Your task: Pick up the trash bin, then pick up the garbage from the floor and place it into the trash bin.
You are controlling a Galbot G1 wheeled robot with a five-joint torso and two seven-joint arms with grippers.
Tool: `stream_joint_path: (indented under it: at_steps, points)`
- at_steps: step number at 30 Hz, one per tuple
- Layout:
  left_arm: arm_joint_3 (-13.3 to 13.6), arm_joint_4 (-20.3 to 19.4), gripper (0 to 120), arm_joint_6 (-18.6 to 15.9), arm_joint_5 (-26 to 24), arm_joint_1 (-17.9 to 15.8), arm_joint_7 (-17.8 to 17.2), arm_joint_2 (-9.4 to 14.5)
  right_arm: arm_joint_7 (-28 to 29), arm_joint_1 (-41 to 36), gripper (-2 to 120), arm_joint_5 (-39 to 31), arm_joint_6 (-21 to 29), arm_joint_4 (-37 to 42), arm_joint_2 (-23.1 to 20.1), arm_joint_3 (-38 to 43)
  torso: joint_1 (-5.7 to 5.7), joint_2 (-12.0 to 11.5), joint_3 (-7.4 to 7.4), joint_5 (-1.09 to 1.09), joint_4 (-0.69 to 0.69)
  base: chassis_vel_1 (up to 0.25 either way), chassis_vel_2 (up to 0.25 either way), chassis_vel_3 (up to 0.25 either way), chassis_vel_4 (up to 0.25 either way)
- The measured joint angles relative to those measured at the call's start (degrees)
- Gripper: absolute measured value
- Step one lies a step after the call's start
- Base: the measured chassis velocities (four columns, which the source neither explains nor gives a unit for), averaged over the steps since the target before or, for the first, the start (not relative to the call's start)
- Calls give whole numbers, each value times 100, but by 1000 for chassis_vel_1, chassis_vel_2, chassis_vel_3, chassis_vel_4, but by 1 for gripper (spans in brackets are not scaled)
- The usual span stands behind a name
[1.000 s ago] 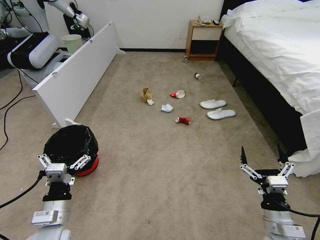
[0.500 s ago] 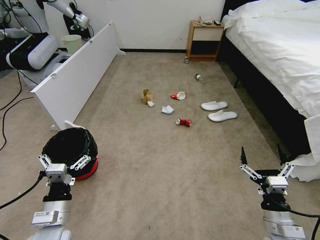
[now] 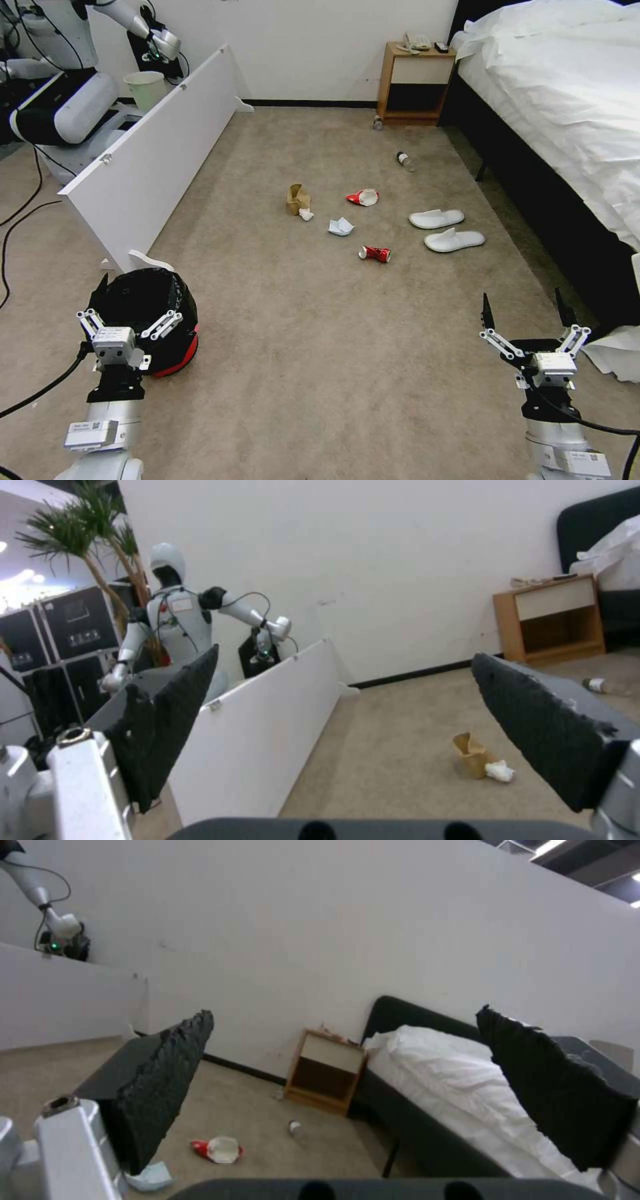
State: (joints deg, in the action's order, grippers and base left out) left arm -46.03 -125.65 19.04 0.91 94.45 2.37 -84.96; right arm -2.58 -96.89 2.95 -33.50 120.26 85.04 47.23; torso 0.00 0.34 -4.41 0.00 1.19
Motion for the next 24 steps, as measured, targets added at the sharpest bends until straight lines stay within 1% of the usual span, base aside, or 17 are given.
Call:
stream_joint_path:
  at_steps: [5,10,16,17,19,21,24]
  points:
    - [1,0,100,-1,-5,-9,0,0,1,5,100,2,-1,-5,2,-1,0,0,0,0,0,42,122,-44,-108]
    - [1,1,100,-3,-12,-11,0,0,1,12,100,12,-2,-6,9,-7,0,0,0,1,0,90,185,-95,-161]
    - [-3,3,100,-4,-18,-7,0,2,0,9,100,17,-9,-8,14,-12,0,0,0,1,0,164,221,-162,-228]
    - [-4,3,100,-4,-18,-4,0,3,1,4,100,18,-14,-8,14,-12,0,0,0,-3,1,173,216,-176,-236]
    - [-9,-3,100,-4,-18,2,0,8,-1,2,100,19,-16,-8,15,-16,0,0,0,2,0,171,237,-173,-230]
    - [-12,-4,100,-4,-20,2,0,11,-1,4,100,20,-16,-8,15,-16,0,0,0,-2,0,164,228,-151,-220]
    - [-16,-11,100,-5,-22,-9,0,21,-2,13,100,20,-16,-7,9,-19,-1,0,0,0,0,174,242,-160,-226]
